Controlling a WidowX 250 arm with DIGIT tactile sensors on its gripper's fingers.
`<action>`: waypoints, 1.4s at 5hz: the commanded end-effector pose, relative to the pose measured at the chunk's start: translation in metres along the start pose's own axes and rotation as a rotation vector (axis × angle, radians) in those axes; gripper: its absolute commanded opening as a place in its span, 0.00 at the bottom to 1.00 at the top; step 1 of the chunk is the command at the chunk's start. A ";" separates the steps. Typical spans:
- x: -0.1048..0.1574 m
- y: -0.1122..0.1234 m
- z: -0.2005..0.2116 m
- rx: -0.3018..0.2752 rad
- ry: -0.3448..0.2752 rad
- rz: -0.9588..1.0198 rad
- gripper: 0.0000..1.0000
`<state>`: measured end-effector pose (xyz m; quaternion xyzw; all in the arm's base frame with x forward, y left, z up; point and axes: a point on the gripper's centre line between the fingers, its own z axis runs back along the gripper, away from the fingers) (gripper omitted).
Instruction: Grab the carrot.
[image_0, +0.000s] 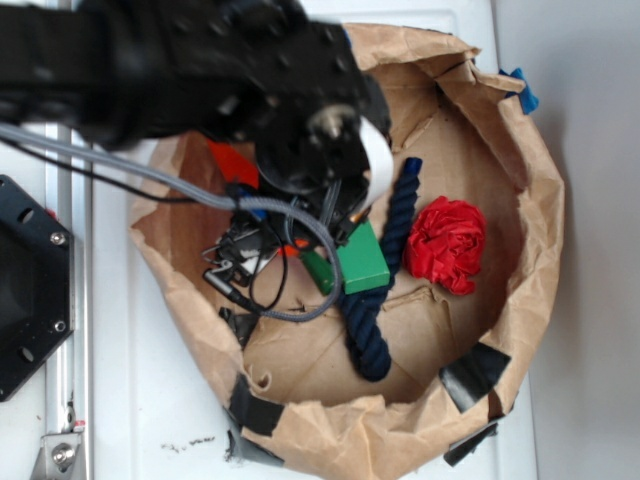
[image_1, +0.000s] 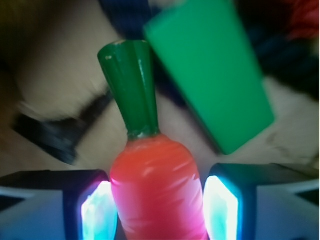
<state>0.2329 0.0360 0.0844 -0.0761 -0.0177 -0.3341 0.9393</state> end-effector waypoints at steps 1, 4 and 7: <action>0.014 0.005 0.071 0.164 -0.116 0.285 0.00; 0.017 -0.005 0.091 0.272 -0.165 0.686 0.00; 0.021 -0.007 0.087 0.220 -0.184 0.702 0.00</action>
